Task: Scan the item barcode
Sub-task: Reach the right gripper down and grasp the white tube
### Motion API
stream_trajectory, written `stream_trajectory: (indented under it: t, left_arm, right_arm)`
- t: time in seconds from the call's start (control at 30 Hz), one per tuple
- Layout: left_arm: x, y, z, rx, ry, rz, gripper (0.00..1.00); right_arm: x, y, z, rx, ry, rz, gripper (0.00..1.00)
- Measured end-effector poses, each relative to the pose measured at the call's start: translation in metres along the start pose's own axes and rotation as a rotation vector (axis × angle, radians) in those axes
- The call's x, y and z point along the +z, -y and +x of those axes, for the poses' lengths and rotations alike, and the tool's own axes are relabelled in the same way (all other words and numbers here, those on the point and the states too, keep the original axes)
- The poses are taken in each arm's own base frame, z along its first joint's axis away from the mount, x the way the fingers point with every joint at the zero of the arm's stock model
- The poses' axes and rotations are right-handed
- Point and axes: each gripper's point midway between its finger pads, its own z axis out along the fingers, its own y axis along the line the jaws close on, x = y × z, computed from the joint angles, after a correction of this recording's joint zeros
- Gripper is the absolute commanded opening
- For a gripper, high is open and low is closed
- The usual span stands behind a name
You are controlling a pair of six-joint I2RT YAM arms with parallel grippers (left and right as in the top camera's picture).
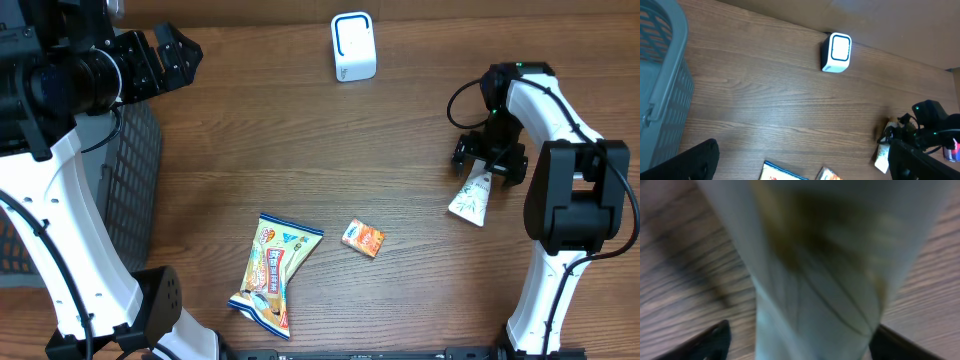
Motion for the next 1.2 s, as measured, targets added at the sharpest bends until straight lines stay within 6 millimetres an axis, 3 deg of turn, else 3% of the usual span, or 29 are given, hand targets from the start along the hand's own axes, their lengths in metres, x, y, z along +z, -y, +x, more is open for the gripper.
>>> stream_trajectory:
  t: [0.2,0.4,0.57,0.6,0.67,0.73,0.93,1.2]
  left_arm:
    - [0.0,0.0,0.0,0.0,0.0,0.0,1.0]
    - [0.0,0.0,0.0,0.0,0.0,0.0,1.0]
    - [0.0,0.0,0.0,0.001,0.0,0.0,1.0]
    - [0.0,0.0,0.0,0.0,0.0,0.0,1.0]
    - [0.0,0.0,0.0,0.0,0.0,0.0,1.0]
    - [0.0,0.0,0.0,0.0,0.0,0.0,1.0]
    - [0.0,0.0,0.0,0.0,0.0,0.0,1.0]
    - [0.0,0.0,0.0,0.0,0.0,0.0,1.0]
  right_arm:
    - [0.001,-0.002,-0.005,0.008,0.019,-0.011,0.27]
    - [-0.007,-0.008,-0.004,0.005,0.014,-0.042,0.23]
    - [-0.038,-0.021,-0.01,-0.029,0.041,-0.119,0.09]
    - [-0.045,-0.024,-0.012,-0.034,0.052,-0.132,0.09]
    - [-0.055,-0.03,-0.014,-0.051,0.075,-0.154,0.2]
    - [-0.067,-0.038,-0.018,-0.076,0.11,-0.167,0.22]
    - [-0.066,-0.038,-0.011,-0.096,0.101,-0.128,0.16]
    - [-0.039,-0.028,-0.013,-0.086,0.09,-0.064,0.14]
